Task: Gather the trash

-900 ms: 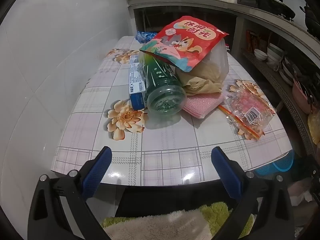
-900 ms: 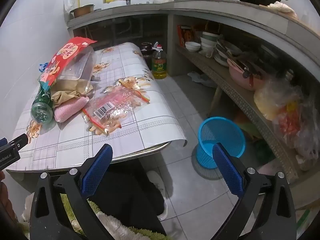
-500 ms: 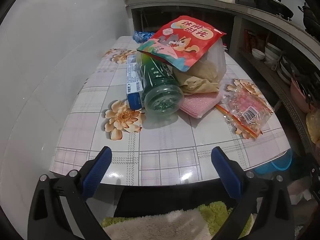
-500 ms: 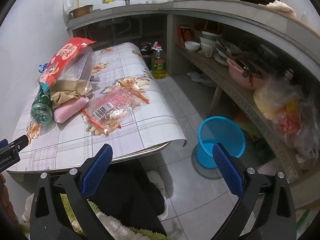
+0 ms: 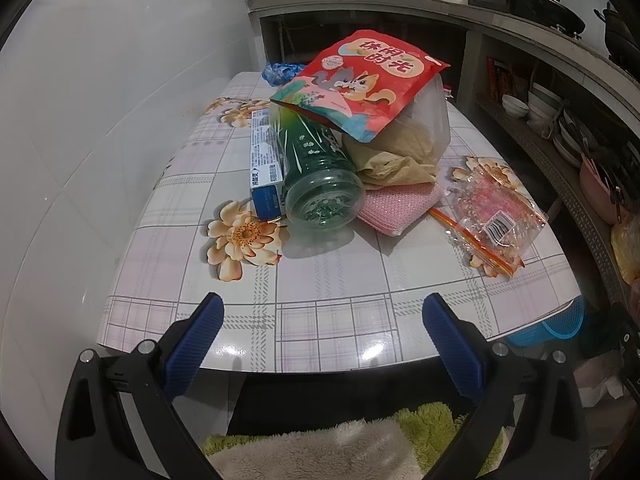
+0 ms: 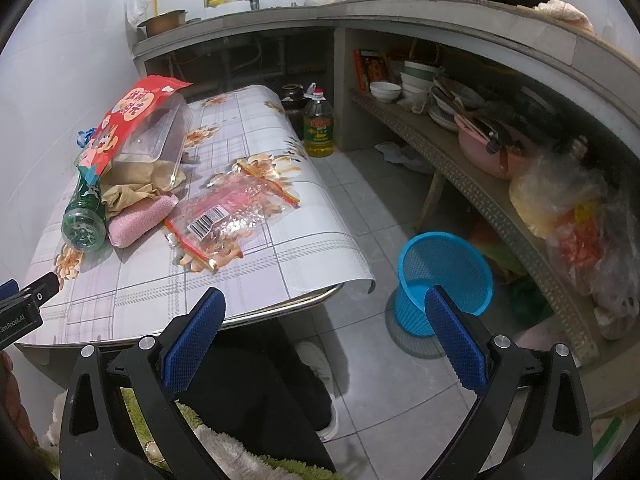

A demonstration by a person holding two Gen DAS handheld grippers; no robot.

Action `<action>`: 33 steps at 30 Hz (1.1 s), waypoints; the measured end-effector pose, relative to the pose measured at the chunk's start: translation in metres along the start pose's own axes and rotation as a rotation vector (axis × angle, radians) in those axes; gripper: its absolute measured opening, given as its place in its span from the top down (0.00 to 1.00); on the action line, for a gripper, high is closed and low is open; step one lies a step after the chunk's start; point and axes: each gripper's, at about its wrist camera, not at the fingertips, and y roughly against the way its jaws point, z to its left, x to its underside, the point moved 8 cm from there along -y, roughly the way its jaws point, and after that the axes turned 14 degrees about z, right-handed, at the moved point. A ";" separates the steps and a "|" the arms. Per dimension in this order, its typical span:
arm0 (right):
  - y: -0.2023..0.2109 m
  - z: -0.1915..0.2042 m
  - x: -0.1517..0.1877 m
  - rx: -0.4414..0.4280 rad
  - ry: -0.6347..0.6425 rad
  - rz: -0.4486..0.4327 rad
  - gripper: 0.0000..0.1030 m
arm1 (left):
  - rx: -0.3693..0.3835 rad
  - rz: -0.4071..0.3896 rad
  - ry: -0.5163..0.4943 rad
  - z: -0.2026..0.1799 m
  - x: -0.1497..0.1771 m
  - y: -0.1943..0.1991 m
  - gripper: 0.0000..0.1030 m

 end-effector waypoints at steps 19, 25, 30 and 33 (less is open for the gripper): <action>-0.001 0.005 -0.003 -0.002 0.000 0.002 0.07 | -0.001 0.002 0.000 0.000 -0.001 -0.002 0.05; -0.002 0.005 -0.002 -0.006 0.002 0.006 0.07 | -0.002 0.012 -0.001 0.003 -0.001 -0.007 0.05; -0.003 0.007 -0.002 -0.007 0.002 0.007 0.07 | -0.008 0.017 -0.001 0.002 -0.001 -0.008 0.05; -0.004 0.006 -0.001 -0.010 0.003 0.007 0.07 | -0.012 0.018 -0.002 0.002 0.000 -0.009 0.05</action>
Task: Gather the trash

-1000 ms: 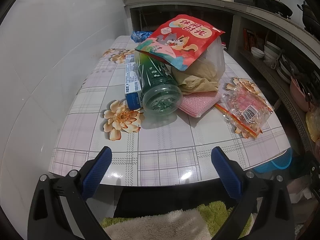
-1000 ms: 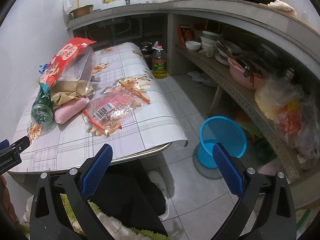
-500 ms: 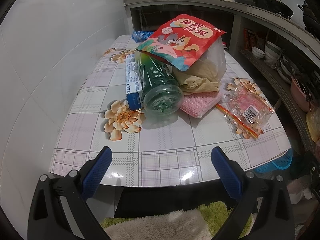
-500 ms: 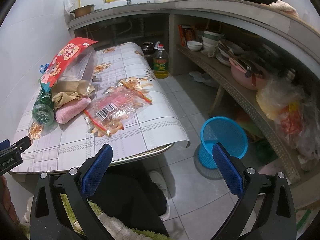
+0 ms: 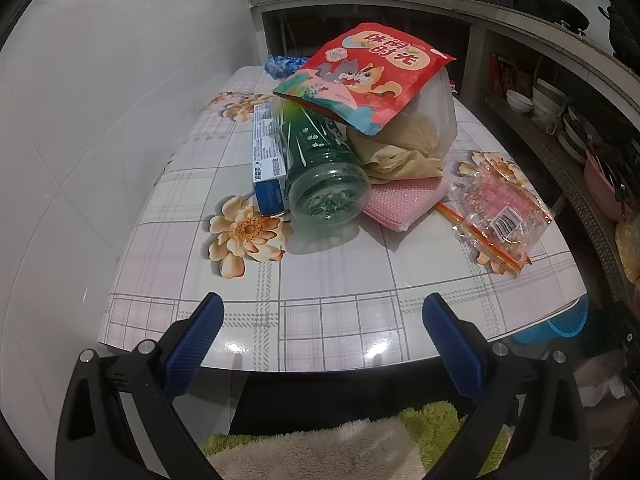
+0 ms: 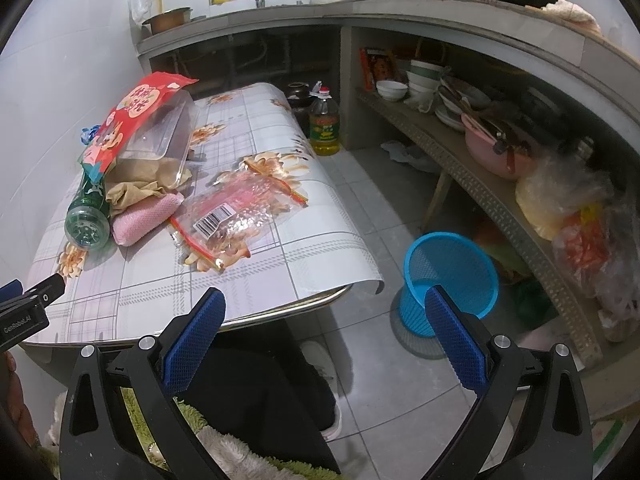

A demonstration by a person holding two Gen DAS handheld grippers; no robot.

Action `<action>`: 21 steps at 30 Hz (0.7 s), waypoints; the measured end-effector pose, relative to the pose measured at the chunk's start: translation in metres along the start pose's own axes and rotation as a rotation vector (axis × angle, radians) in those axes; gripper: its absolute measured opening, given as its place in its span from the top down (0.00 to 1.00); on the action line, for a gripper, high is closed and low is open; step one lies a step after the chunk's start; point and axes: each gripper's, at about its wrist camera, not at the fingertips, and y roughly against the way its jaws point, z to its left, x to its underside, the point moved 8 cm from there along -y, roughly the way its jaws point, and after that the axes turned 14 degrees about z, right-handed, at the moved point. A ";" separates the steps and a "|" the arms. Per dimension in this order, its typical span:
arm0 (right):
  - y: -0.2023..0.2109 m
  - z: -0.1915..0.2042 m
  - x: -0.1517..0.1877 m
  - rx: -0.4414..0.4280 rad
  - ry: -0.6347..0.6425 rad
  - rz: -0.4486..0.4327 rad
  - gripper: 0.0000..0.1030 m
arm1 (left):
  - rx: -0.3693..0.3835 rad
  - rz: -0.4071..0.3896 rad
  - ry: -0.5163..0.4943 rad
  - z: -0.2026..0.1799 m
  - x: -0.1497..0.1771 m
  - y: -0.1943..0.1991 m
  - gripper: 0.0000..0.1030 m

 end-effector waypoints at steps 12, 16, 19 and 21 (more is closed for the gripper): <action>-0.005 0.002 0.001 -0.016 0.000 0.014 0.07 | -0.015 0.016 0.006 0.003 0.001 -0.005 0.05; -0.007 0.002 0.002 -0.021 -0.002 0.020 0.07 | -0.018 0.022 0.006 0.003 0.002 -0.006 0.05; -0.008 0.002 0.002 -0.023 -0.001 0.024 0.07 | -0.018 0.027 0.007 0.003 0.002 -0.008 0.05; -0.009 0.002 0.002 -0.021 -0.001 0.027 0.07 | -0.017 0.030 0.009 0.004 0.002 -0.009 0.05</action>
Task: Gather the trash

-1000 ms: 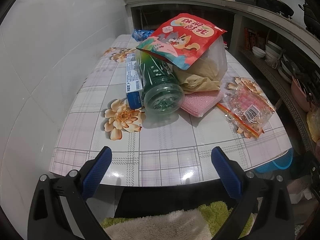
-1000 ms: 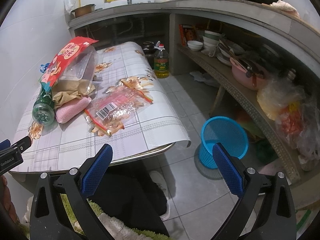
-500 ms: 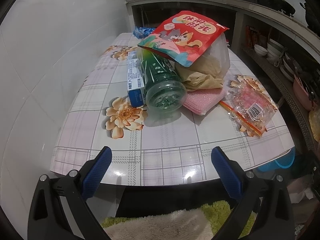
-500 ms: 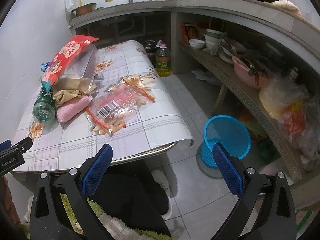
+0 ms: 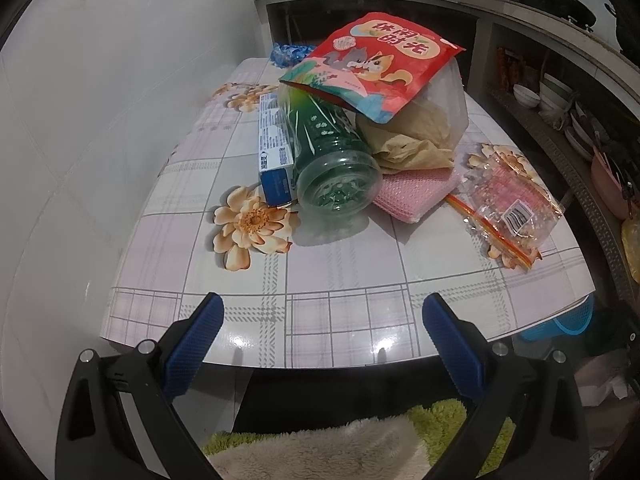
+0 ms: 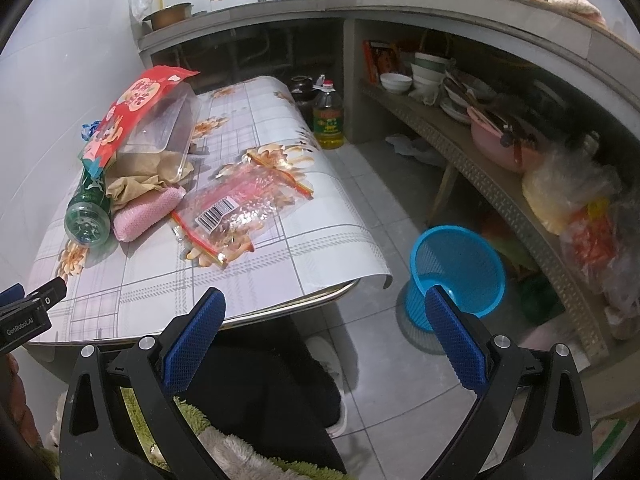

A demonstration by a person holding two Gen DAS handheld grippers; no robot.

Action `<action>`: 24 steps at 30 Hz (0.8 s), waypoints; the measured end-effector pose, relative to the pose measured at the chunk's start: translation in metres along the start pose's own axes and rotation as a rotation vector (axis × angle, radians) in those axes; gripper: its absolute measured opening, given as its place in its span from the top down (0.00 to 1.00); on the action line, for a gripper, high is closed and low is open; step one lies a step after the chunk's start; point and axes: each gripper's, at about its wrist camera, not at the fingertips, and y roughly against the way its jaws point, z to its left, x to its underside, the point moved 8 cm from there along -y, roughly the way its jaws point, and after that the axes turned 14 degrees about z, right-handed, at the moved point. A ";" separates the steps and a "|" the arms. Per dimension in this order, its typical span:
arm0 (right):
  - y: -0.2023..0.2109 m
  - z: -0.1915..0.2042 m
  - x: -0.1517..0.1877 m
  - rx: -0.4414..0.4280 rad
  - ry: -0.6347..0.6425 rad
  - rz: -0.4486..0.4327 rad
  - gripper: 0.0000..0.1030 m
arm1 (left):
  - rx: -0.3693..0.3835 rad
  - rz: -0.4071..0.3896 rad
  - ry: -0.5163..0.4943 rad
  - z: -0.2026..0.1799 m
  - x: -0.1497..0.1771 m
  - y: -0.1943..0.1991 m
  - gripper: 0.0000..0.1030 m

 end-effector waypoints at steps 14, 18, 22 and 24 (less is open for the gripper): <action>-0.011 0.003 -0.005 -0.037 -0.004 0.026 0.07 | 0.021 -0.006 0.008 0.010 -0.008 -0.009 0.05; -0.016 0.005 -0.012 -0.135 -0.006 0.021 0.07 | 0.041 -0.059 0.011 0.016 -0.018 -0.003 0.05; -0.027 0.008 -0.023 -0.298 -0.066 0.071 0.07 | 0.111 -0.107 -0.033 0.008 -0.026 0.002 0.05; -0.035 0.012 -0.031 -0.417 -0.109 0.118 0.11 | 0.162 -0.122 -0.087 -0.003 -0.029 0.002 0.05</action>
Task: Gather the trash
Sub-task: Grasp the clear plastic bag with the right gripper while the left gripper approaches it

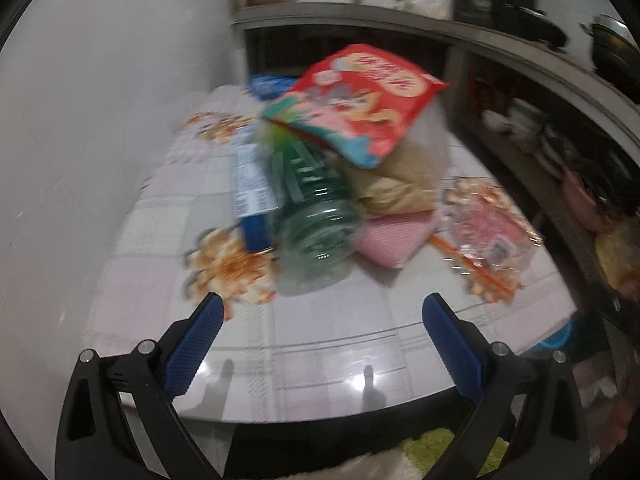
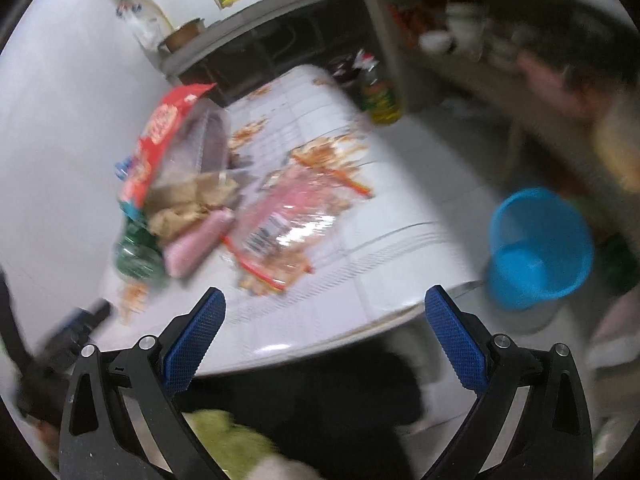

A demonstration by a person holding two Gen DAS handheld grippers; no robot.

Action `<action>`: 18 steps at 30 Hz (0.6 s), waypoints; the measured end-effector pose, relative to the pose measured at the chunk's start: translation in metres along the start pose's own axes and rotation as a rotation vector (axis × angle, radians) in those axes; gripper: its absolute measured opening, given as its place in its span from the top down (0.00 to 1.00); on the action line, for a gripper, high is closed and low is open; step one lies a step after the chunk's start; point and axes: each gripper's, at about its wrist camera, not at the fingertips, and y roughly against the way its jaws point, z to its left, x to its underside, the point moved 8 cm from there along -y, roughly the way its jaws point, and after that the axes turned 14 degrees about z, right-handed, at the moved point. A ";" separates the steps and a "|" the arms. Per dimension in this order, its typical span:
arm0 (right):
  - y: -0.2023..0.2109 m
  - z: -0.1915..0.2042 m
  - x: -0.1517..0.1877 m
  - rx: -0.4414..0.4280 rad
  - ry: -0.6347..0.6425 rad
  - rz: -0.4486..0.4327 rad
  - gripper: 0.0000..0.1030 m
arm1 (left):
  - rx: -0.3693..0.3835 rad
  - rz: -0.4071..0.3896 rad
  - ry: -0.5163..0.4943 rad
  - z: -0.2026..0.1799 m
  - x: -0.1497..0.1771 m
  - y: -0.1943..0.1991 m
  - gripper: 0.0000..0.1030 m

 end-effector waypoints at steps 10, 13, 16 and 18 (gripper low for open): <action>-0.046 -0.005 -0.035 -0.329 -0.204 0.187 0.48 | 0.306 -0.107 -0.292 -0.086 -0.032 -0.015 0.20; -0.055 -0.009 -0.042 -0.362 -0.243 0.215 0.51 | 0.321 -0.069 -0.374 -0.114 -0.039 -0.032 0.40; -0.061 -0.017 -0.043 -0.387 -0.274 0.240 0.52 | 0.307 -0.041 -0.384 -0.133 -0.049 -0.052 0.51; -0.066 -0.019 -0.045 -0.411 -0.288 0.250 0.53 | 0.294 -0.017 -0.366 -0.141 -0.055 -0.064 0.60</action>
